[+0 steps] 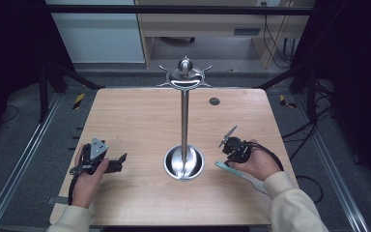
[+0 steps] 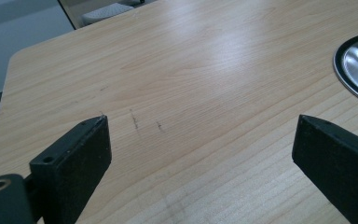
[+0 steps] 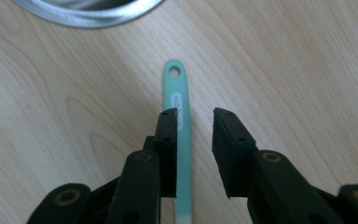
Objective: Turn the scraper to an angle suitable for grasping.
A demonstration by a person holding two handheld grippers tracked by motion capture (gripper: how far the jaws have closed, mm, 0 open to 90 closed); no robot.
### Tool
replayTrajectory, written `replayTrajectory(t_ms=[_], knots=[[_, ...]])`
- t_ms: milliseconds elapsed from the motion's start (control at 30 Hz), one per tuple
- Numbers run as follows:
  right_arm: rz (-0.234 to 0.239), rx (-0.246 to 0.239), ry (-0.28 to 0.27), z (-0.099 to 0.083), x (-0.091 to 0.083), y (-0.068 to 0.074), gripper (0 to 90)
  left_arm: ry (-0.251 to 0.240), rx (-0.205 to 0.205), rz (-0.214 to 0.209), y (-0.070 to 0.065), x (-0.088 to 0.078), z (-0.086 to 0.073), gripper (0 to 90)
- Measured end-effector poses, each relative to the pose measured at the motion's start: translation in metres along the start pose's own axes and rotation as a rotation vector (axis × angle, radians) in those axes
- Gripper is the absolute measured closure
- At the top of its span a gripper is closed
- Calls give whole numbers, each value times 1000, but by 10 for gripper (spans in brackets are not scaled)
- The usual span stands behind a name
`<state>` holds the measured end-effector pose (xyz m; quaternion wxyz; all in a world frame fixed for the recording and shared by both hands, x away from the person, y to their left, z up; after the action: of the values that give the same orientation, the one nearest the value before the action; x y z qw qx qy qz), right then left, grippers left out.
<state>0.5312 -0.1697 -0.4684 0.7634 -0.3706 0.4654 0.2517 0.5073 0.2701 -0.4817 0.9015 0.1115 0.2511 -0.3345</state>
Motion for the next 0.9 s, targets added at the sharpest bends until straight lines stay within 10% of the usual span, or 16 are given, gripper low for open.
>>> replayTrajectory(t_ms=[900], knots=[[76,-49,123,4,27,7,699,13,7,-7,-1,3,0,43]])
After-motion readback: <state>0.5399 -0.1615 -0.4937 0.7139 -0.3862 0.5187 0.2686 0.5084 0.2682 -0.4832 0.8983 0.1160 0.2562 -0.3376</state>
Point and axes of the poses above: each handheld gripper's, and its own axes: x roughly forward along the jaws, z roughly out of its top, y roughly to its left, the point moved 3 cm from there along x, roughly forward along the jaws, and after that the axes turned 15 degrees about -z, right-handed, at the moved point
